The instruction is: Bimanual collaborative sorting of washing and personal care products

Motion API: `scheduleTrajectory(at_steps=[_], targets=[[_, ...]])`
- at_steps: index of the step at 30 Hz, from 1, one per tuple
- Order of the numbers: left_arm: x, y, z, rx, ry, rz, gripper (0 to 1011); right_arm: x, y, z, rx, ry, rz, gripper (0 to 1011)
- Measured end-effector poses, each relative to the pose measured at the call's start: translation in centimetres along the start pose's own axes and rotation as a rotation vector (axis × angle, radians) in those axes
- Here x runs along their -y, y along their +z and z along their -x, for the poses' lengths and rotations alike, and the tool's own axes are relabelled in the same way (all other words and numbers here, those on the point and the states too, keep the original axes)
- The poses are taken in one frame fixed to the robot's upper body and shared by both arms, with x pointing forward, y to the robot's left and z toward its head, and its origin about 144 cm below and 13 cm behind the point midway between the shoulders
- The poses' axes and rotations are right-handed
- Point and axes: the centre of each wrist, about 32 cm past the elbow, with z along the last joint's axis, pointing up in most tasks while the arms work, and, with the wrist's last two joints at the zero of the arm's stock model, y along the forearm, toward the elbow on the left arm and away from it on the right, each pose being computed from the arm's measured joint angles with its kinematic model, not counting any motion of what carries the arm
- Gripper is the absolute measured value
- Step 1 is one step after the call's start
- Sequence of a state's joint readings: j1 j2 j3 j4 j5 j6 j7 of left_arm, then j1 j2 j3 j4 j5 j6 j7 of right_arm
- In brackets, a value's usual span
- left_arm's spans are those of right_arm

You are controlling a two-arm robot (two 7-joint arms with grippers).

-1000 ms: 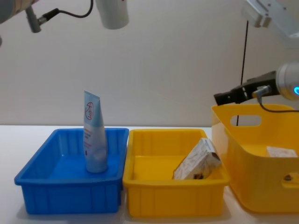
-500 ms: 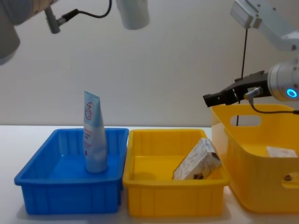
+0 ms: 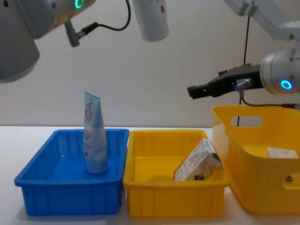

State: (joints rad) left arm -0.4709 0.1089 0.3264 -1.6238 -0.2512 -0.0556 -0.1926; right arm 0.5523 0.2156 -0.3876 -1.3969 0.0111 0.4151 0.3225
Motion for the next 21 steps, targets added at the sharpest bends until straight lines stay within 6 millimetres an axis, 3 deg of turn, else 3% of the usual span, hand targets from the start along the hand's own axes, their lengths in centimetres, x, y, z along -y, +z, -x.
scheduleTrajectory(at_steps=[21], targets=[[-0.2,-1.2,0.9,-0.026,-0.016,-0.029,194,-0.6,2.8,1.1,0.028,0.099,-0.091,1003]])
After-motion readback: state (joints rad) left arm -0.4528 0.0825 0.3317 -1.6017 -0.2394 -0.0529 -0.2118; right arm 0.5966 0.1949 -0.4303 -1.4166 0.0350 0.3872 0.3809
